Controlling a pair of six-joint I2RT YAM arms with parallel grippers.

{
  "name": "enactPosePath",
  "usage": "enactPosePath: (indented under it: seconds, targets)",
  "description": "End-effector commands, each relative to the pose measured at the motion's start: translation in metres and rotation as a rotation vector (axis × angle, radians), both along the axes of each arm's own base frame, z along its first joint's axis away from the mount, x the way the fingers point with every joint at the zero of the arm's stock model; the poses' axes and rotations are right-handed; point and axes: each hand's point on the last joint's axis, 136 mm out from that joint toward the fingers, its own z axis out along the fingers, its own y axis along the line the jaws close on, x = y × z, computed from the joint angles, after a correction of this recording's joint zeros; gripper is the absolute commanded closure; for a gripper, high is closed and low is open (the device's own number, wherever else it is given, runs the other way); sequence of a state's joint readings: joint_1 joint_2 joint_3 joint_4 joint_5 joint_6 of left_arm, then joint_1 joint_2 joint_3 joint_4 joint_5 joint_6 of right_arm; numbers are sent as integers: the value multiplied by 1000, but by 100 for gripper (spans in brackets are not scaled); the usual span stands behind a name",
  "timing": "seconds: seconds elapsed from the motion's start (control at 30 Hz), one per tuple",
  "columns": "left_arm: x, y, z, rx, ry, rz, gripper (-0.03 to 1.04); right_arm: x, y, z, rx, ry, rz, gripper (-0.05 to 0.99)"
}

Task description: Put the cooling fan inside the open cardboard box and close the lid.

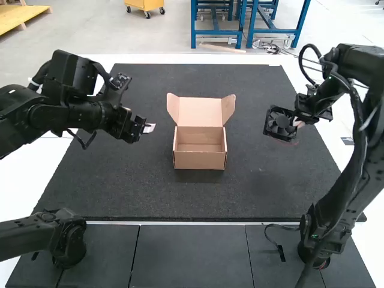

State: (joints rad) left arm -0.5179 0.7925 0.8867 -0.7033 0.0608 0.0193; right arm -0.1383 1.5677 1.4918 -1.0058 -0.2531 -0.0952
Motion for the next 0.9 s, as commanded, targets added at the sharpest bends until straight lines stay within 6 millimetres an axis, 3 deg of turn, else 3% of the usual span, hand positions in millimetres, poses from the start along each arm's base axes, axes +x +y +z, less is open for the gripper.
enactPosePath:
  seconds: [0.0,0.23,0.53,0.7,0.87]
  targets:
    - [-12,-11,9,-29,-27,-68,6,-10,29,29,62,-74,18,95]
    - [-29,-23,13,-60,-31,-127,6,-33,82,52,101,-116,79,95]
    - [-38,-20,8,-71,-10,-126,6,-55,140,50,115,-76,165,95]
    - [-39,-14,4,-57,6,-107,6,-60,161,41,95,-53,230,95]
    - [-38,-7,-5,-30,17,-77,6,-45,168,34,67,-69,238,95]
